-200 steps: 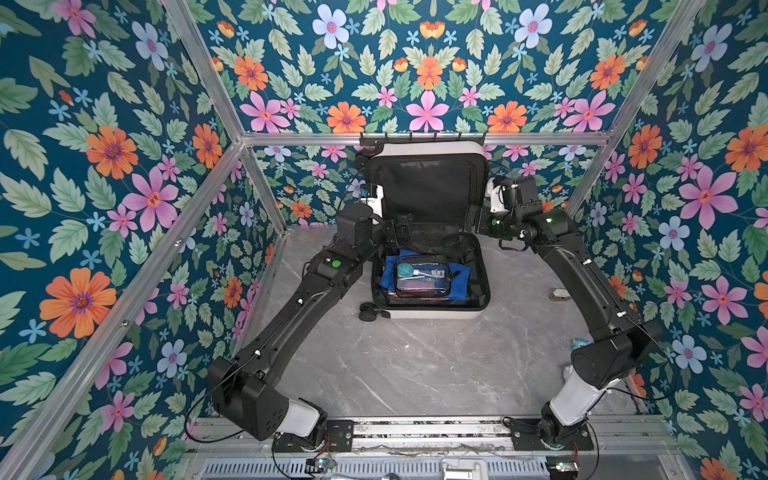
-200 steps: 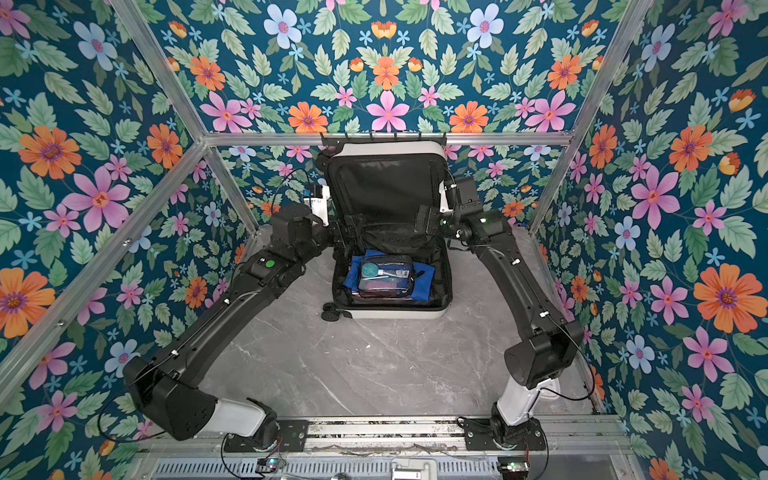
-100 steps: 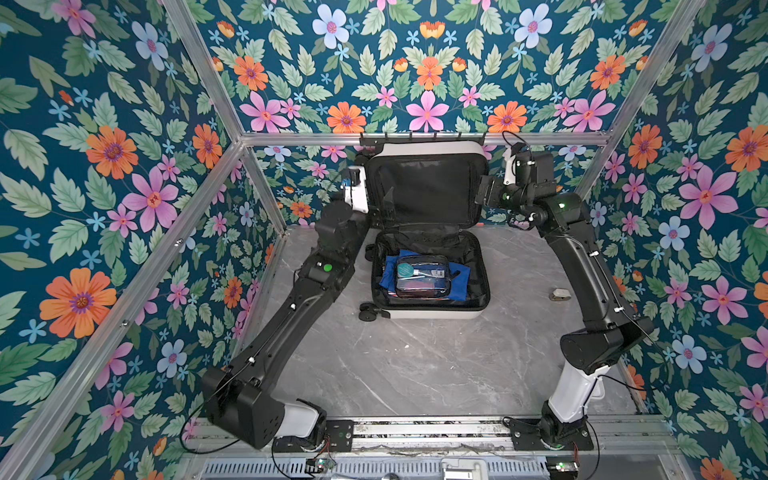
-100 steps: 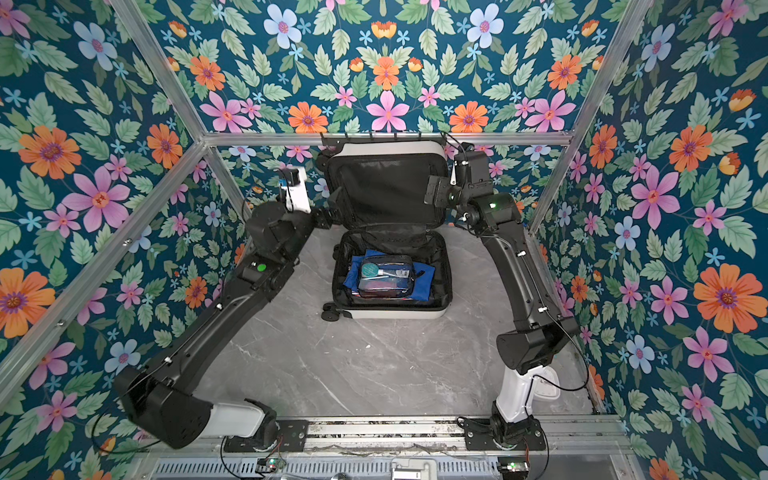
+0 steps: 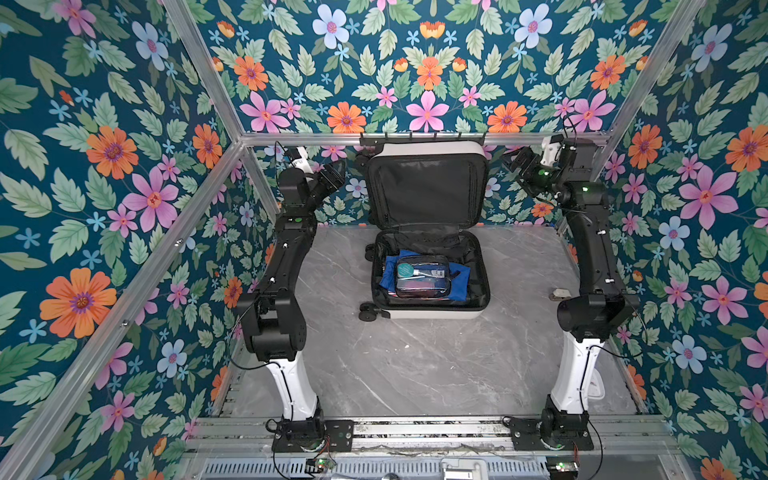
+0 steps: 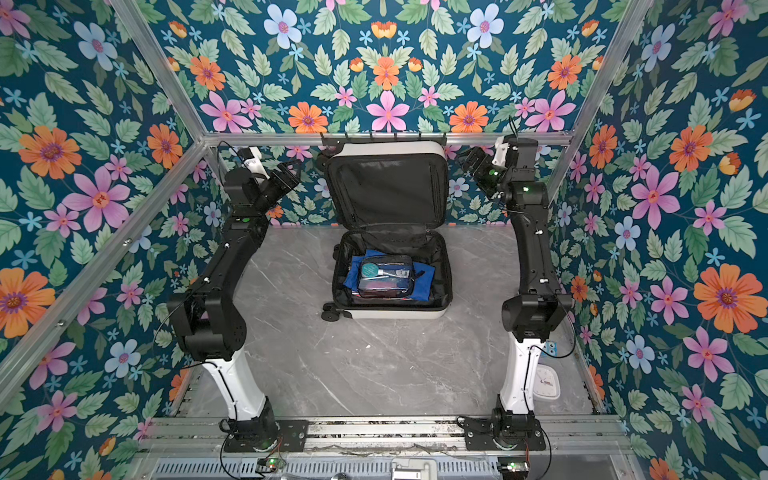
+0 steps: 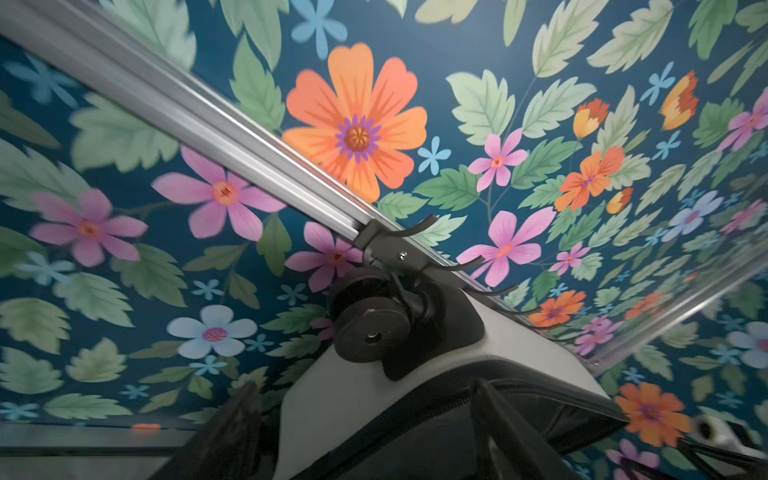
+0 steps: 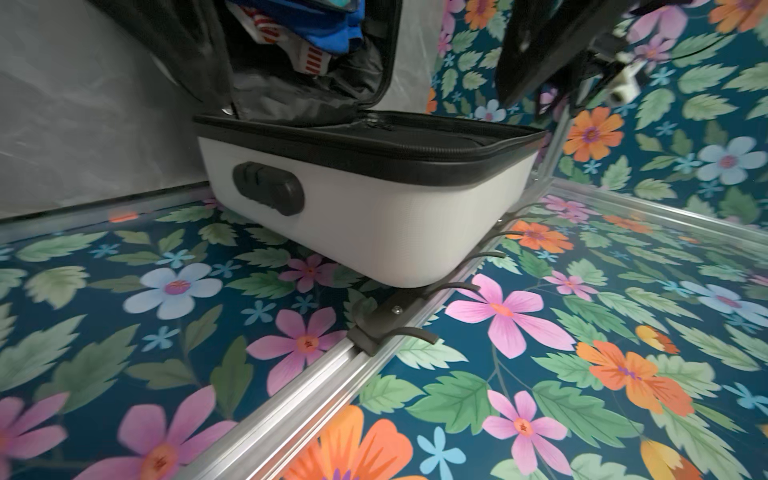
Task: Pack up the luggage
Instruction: 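Raise both arms up to the suitcase lid's top edge, then push the suitcase lid down closed with both grippers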
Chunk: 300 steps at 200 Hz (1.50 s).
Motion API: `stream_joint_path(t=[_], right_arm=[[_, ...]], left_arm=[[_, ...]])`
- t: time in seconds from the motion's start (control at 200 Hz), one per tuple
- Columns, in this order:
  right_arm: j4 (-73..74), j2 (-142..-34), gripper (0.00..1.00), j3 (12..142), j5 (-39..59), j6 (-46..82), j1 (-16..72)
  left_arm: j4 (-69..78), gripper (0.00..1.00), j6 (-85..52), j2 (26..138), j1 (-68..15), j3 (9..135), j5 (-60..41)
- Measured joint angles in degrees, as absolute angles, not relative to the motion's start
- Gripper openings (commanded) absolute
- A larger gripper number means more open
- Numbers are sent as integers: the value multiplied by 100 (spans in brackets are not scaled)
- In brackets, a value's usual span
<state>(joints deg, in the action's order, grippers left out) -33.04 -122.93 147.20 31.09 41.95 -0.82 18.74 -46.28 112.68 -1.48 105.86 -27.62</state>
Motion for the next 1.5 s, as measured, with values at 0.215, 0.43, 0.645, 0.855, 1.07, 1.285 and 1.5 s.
stream_joint_path(t=[0.215,0.43,0.645,0.855,1.07,1.285,1.5], right_arm=[[-2536,-12866,99,15028,3581,4845,-93],[-1892,-13358,99,15161,3769,5400,-84],[-1629,-13555,99,15207,3887,5559,36],[-1544,-13572,96,15207,3951,5649,163],[-1431,-13314,92,14787,3924,5527,231],[-1188,-12438,91,13472,3920,5398,248],[-735,-11354,91,11799,3785,5380,294]], left_arm=[[2998,77,-5902,12361,-143,11332,-3415],[3424,77,-6431,12849,-239,11824,-3592],[3564,76,-6453,13100,-517,12143,-3741],[3568,75,-6333,13021,-659,12038,-3736],[3570,74,-6184,12720,-751,11688,-3745],[3706,73,-6110,11937,-755,10597,-3771],[4093,71,-6095,11024,-788,9236,-3835]])
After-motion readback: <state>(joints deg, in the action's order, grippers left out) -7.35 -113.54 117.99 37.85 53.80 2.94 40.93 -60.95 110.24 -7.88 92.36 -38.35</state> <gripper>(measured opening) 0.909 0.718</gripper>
